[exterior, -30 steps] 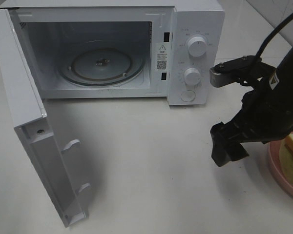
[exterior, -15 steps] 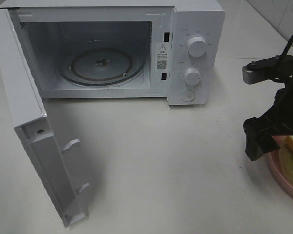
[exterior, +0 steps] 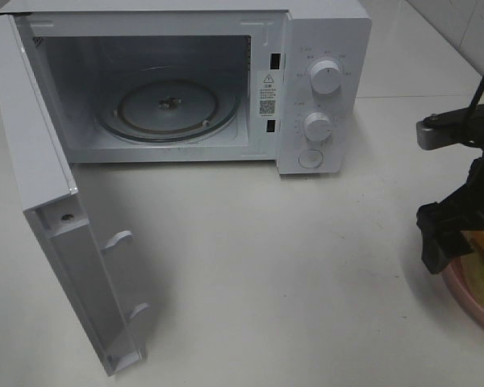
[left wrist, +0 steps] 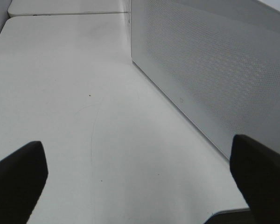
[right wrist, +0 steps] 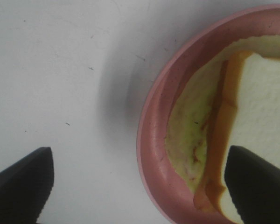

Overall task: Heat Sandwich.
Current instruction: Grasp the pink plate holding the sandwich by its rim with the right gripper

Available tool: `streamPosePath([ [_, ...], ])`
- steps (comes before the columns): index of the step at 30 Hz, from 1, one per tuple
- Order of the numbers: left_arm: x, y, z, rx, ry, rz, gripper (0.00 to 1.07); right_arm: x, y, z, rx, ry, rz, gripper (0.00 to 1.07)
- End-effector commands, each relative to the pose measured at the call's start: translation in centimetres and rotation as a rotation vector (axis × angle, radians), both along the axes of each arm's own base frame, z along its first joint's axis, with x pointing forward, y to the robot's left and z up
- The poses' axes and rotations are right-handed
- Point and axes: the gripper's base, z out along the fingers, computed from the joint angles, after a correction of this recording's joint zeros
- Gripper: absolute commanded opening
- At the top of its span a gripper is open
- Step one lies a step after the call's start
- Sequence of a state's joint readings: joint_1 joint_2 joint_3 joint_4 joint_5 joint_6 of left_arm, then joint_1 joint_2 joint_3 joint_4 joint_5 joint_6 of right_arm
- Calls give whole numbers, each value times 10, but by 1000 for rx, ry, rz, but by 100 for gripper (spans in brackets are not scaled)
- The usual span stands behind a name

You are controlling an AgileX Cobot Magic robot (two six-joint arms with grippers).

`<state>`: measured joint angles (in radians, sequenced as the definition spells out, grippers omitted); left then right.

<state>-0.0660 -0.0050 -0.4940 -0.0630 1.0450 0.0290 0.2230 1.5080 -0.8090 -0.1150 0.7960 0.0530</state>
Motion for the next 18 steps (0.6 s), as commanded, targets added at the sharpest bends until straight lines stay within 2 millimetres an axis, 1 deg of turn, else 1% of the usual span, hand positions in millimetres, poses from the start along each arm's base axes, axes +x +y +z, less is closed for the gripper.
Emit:
streamPosePath([
  [1,-3,0,0,-1,-27,-3,100,2,-1,-9,-12,24,-17,94],
  [3,-3,0,0,-1,-27,-3,100,5,0,-19,-15,43,-21,93],
  [5,-3,0,0,-1,-27,-3,100,8,1,-25,-15,48,-23,93],
  [6,-3,0,0,-1,-27,-3,100,8,1,-25,-15,48,-23,93],
  [8,-3,0,0,-1,-27,-3,100,10,2,-31,-16,58,-21,93],
  [12,-3,0,0,-1,-27,-3,100,12,2,-39,-18,74,-37,93],
  [15,-3,0,0,-1,-27,-3,100,13,2,-41,-19,78,-37,92],
  [18,-3,0,0,-1,-27,-3,100,15,3,-49,-20,90,-35,91],
])
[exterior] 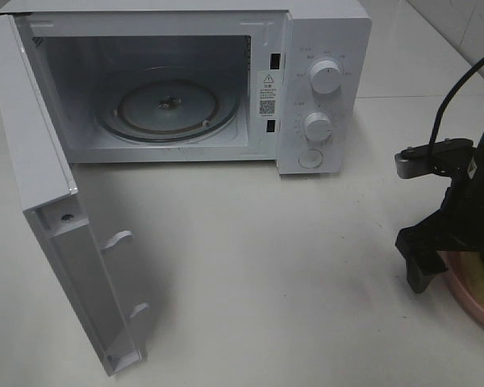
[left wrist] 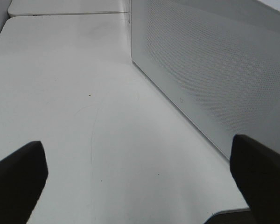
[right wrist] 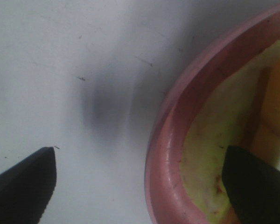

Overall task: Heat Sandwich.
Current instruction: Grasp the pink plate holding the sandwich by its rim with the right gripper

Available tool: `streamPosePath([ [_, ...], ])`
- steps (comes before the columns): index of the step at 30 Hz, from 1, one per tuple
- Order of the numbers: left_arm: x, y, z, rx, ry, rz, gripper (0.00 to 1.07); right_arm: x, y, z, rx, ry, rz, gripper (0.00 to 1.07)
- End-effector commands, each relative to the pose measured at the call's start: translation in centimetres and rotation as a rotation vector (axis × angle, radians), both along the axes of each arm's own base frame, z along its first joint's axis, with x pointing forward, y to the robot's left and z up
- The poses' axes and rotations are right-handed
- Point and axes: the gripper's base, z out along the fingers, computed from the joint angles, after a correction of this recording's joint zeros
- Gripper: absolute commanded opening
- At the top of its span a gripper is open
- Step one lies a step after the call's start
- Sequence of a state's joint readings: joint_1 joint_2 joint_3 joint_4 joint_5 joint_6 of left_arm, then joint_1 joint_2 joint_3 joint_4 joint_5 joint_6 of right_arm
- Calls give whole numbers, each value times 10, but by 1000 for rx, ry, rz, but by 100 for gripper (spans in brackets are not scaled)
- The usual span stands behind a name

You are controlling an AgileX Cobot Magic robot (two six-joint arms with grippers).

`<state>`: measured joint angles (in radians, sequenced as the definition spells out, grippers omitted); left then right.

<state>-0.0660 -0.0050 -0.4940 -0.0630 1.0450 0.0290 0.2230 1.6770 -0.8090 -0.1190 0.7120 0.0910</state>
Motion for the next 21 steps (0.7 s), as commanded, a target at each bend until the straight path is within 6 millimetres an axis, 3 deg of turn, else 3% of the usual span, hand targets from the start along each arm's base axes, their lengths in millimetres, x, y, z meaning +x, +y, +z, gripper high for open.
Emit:
streamPosePath([
  [1,-3,0,0,-1,-27,-3,100,0,-1,-7,-6,9,-7,91],
  [15,-3,0,0,-1,-27,-3,100,6,0,-41,-26,77,8,89],
  [21,-3,0,0,-1,-27,-3,100,6,0,-42,-31,75,10,88],
])
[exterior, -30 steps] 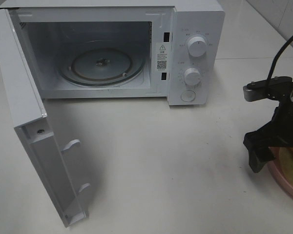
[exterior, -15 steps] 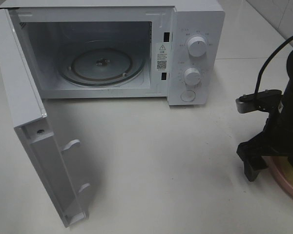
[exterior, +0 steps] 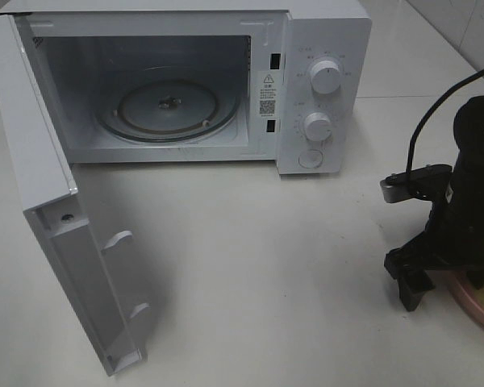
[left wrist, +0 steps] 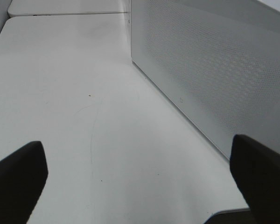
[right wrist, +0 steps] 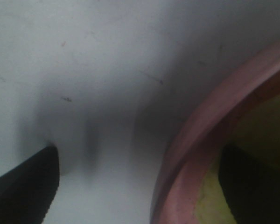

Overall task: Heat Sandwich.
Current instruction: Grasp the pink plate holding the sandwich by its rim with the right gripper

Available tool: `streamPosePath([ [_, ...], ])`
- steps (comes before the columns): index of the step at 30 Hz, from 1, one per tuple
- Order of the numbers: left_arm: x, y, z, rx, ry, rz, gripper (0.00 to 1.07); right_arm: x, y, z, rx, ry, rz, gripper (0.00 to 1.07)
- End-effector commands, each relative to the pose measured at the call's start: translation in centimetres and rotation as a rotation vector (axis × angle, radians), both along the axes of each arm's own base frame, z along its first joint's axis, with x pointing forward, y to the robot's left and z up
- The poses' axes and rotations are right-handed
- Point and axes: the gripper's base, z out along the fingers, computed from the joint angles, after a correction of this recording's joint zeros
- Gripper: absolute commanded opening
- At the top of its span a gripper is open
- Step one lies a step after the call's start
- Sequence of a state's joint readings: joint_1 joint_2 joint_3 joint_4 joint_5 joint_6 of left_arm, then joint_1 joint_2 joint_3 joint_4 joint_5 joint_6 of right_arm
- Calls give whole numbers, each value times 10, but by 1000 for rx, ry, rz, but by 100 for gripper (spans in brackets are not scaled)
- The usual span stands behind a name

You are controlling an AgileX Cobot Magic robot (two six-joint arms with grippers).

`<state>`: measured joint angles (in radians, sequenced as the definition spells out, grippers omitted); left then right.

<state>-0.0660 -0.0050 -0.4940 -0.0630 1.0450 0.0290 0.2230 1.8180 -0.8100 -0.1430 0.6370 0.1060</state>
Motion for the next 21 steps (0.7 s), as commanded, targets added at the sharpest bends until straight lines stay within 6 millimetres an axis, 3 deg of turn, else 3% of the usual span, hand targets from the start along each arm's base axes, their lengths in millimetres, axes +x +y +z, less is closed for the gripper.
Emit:
streamPosePath([
  [1,-3,0,0,-1,-27,-3,100,-2,-1,-5,-8,15,1,87],
  [6,-3,0,0,-1,-27,-3,100,-2,-2,-5,-14,17,-12,73],
  [8,-3,0,0,-1,-27,-3,100,-1,-4,-5,-43,4,-43,55],
  [10,-3,0,0,-1,-27,-3,100,-1,-5,-4,-51,1,-53,50],
  [11,-3,0,0,-1,-27,-3,100,-1,-6,-4,-62,-2,-70,44],
  [12,-3,0,0,-1,-27,-3,100,-2,-7,-4,-73,-1,-95,30],
  [14,-3,0,0,-1,-27,-3,100,-2,-7,-4,-75,1,-99,24],
  [17,-3,0,0,-1,-27,-3,100,-3,-7,-4,-81,12,-101,0],
  [21,-3,0,0,-1,-27,-3,100,-3,-6,-4,-82,10,-116,0],
])
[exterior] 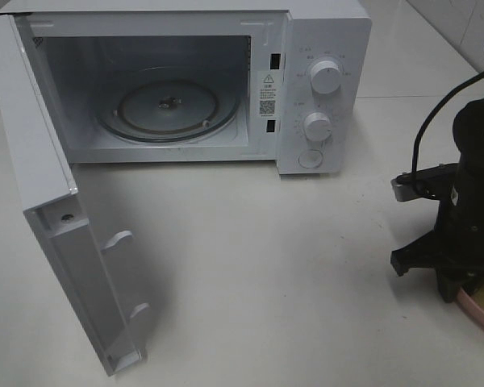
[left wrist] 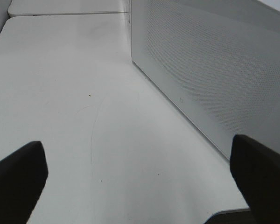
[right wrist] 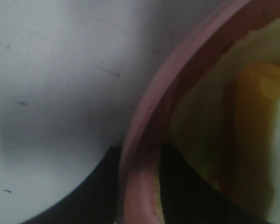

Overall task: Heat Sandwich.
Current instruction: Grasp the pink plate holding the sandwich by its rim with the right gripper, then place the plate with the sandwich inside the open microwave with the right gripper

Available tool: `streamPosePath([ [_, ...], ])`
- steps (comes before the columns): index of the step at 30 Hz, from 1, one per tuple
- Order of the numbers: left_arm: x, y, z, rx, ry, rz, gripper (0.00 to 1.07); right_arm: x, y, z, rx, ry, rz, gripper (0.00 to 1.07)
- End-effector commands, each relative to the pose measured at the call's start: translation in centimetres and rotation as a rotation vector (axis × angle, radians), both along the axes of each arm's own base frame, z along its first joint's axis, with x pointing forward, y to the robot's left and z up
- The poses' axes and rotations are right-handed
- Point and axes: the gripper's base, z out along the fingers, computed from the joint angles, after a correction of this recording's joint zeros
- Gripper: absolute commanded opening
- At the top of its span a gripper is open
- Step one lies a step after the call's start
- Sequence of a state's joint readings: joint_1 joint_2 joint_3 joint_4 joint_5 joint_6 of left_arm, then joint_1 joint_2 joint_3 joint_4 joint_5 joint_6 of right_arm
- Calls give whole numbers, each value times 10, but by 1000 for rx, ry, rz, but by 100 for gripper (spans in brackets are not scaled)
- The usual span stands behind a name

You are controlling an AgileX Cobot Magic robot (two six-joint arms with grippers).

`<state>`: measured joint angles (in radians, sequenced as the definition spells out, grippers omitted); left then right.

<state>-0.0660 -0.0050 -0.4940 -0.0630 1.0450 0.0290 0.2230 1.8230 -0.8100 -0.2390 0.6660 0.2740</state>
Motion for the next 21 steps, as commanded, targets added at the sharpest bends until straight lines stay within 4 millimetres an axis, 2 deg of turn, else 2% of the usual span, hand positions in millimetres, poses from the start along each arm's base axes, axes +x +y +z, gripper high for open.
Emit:
streamPosePath([
  [1,-3,0,0,-1,-27,-3,100,-3,0,-4,-3,16,-25,0],
  [12,-3,0,0,-1,-27,-3,100,-7,12,0,-74,7,12,0],
  [21,-3,0,0,-1,-27,-3,100,-9,11,19,-164,-58,21,0],
])
